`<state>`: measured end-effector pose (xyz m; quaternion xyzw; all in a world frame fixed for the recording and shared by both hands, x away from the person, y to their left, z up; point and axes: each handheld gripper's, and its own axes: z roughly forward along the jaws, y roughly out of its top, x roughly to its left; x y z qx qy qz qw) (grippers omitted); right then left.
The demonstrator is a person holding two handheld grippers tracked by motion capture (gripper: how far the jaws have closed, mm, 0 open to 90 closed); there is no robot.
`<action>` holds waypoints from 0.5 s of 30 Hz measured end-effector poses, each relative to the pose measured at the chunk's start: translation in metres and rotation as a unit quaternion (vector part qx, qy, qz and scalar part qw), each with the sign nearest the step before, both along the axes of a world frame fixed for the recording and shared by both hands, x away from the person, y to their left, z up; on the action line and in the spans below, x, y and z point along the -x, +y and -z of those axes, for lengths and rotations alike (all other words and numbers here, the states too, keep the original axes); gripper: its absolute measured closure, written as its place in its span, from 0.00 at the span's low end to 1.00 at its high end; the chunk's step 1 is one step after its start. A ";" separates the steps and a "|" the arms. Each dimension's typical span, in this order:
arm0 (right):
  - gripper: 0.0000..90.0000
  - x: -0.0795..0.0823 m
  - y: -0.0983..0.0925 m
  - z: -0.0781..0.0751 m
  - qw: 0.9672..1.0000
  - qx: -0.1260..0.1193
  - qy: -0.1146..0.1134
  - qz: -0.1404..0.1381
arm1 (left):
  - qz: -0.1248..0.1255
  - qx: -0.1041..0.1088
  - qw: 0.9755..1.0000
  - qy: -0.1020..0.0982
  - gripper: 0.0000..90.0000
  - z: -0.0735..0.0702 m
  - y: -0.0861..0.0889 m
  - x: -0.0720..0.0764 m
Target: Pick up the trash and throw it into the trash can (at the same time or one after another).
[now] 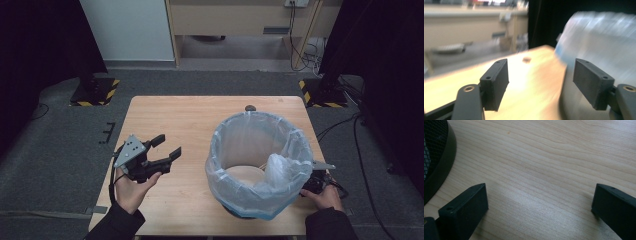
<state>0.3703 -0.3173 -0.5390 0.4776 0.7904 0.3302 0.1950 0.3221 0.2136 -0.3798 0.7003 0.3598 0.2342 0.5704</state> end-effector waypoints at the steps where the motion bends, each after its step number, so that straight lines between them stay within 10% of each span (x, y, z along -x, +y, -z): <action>1: 0.01 0.000 0.000 0.000 1.000 0.000 0.000 0.000 | -0.005 -0.008 1.000 0.015 0.29 0.009 0.005 -0.001; 8: 0.01 0.000 0.000 0.000 1.000 0.000 0.000 0.000 | -0.034 -0.058 0.993 0.100 0.26 0.067 0.034 -0.004; 15: 0.01 0.000 0.000 0.000 1.000 0.000 0.000 0.000 | -0.070 -0.099 0.974 0.192 0.22 0.108 0.064 -0.016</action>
